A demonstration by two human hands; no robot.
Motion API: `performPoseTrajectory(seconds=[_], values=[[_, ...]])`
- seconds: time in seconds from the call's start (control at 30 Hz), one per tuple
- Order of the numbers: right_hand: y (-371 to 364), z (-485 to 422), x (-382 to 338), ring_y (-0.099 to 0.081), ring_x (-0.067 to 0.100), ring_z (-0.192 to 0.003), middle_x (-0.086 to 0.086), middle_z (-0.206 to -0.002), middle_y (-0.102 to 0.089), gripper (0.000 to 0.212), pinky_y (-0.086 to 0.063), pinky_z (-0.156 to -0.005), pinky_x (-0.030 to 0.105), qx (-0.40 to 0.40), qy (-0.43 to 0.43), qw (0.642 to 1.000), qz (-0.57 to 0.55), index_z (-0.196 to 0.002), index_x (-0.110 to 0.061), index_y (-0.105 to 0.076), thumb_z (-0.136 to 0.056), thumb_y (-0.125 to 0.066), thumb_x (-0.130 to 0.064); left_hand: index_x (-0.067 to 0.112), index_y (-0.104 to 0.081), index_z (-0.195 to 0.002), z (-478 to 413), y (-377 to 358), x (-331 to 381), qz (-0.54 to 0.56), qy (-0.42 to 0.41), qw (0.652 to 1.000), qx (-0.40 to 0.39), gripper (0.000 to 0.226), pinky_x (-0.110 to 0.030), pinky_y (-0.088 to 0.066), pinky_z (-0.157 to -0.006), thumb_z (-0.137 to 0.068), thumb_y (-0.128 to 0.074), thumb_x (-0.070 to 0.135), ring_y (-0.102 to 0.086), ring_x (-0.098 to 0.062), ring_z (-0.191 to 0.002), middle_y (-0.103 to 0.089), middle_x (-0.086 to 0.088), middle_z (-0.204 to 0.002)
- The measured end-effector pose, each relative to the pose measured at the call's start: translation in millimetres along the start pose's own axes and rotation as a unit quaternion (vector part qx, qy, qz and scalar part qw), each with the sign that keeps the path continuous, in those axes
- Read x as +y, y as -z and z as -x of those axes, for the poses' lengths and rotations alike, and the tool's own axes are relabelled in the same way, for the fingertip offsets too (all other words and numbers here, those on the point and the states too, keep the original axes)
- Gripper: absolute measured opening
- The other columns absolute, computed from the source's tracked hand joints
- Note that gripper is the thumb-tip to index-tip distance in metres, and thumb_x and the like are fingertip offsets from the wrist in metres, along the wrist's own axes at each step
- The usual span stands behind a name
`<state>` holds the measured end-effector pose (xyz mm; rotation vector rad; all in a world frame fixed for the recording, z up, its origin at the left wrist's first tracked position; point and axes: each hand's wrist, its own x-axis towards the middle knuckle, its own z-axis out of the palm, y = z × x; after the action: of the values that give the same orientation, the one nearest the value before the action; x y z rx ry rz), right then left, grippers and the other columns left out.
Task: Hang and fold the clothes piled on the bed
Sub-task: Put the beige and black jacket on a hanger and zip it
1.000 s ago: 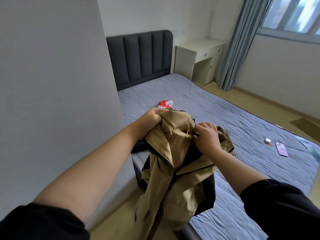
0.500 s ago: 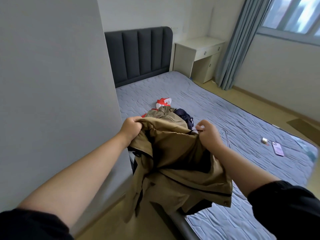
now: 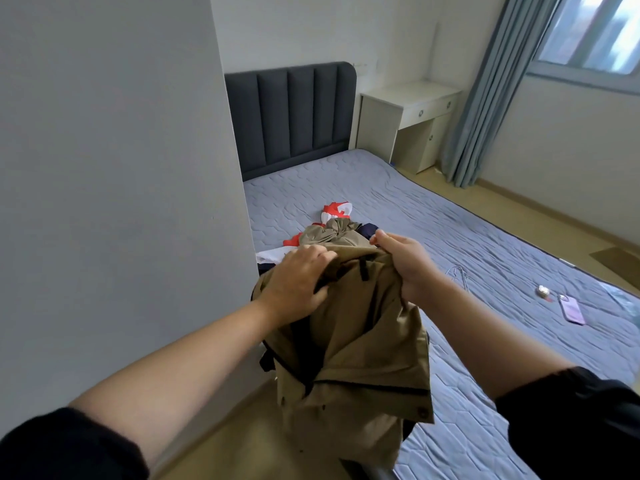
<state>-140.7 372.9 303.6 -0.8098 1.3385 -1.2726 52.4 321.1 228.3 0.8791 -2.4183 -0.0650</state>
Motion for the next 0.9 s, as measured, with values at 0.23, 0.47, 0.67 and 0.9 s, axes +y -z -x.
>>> performPoseTrajectory(seconds=[0.23, 0.47, 0.67, 0.9], values=[[-0.2, 6.5, -6.5, -0.042, 0.005, -0.043, -0.007, -0.051, -0.047, 0.035, -0.041, -0.044, 0.015, -0.067, 0.004, 0.993, 0.095, -0.068, -0.018, -0.056, -0.1, -0.046, -0.027, 0.014, -0.046, -0.136, -9.7, -25.4, 24.4, 0.11, 0.038, 0.993, -0.028, 0.059, -0.036, -0.038, -0.105, -0.083, -0.069, 0.026, -0.048, -0.021, -0.123, -0.053, -0.005, -0.134], [8.7, 10.8, 2.7, -0.042, 0.002, -0.042, -0.008, -0.05, -0.049, 0.035, -0.038, -0.044, 0.013, -0.057, 0.048, 0.978, 0.195, -0.065, -0.021, -0.061, -0.098, -0.051, -0.03, 0.017, -0.049, -0.078, -13.6, -40.7, 36.1, 0.183, 0.204, 0.954, -0.124, 0.015, -0.038, -0.044, -0.062, -0.084, -0.049, 0.031, -0.058, -0.031, -0.074, -0.062, -0.005, -0.077], [26.0, 4.5, 6.8, -0.04, 0.0, -0.041, -0.014, -0.047, -0.045, 0.032, -0.031, -0.043, 0.01, 0.023, 0.153, 0.902, 0.402, -0.069, -0.013, -0.065, -0.089, -0.063, -0.038, 0.021, -0.05, -0.07, -13.4, -19.2, 6.8, 0.25, 0.253, 0.919, -0.171, 0.017, -0.027, -0.035, -0.057, -0.081, -0.051, 0.007, -0.046, -0.013, -0.062, -0.052, 0.002, -0.064], [32.9, 4.3, 16.6, -0.046, 0.007, -0.07, -0.017, -0.074, -0.042, 0.034, -0.03, -0.051, 0.021, -0.132, 0.128, 0.714, 0.676, -0.09, -0.024, -0.055, -0.07, -0.078, -0.038, 0.021, -0.04, -0.07, -19.1, -6.7, 8.5, 0.133, 0.181, 0.961, -0.16, 0.031, -0.032, -0.031, -0.057, -0.073, -0.039, -0.01, -0.043, -0.02, -0.066, -0.044, 0.003, -0.065]])
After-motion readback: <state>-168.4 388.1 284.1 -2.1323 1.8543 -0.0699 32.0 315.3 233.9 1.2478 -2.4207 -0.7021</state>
